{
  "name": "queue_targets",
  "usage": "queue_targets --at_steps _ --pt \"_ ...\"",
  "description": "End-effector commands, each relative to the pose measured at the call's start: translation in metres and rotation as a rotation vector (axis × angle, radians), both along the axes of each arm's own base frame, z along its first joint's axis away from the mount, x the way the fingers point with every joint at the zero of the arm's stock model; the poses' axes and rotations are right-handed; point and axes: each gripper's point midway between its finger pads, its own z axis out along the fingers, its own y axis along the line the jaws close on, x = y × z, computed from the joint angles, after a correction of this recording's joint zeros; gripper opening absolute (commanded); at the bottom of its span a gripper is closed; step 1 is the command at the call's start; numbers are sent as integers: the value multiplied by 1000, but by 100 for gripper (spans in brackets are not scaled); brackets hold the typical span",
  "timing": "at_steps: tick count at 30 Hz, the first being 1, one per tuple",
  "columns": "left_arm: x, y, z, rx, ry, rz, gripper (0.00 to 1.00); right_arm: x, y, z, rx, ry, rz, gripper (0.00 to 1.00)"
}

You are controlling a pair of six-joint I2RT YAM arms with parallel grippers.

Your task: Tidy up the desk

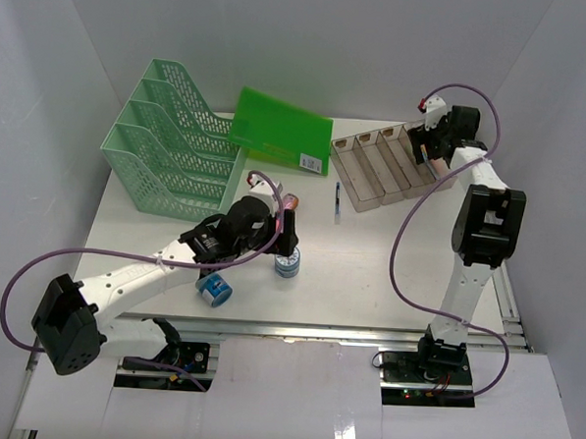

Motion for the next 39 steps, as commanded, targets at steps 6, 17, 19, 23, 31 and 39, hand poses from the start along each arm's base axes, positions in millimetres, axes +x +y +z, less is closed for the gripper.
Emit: queue_targets --at_steps 6,17,19,23,31,39 --pt "47 -9 7 34 10 -20 98 -212 128 87 379 -17 702 84" --pt "106 -10 -40 254 73 -6 85 -341 157 83 525 -6 883 84" --pt "112 -6 -50 299 90 4 82 -348 158 83 540 -7 887 84" --pt "125 -1 -62 374 93 28 80 -354 157 82 550 -8 883 84" --pt "136 -4 -99 441 164 23 74 -362 159 80 584 4 889 83" --pt "143 -7 -122 455 214 34 58 -363 157 80 599 5 882 83"
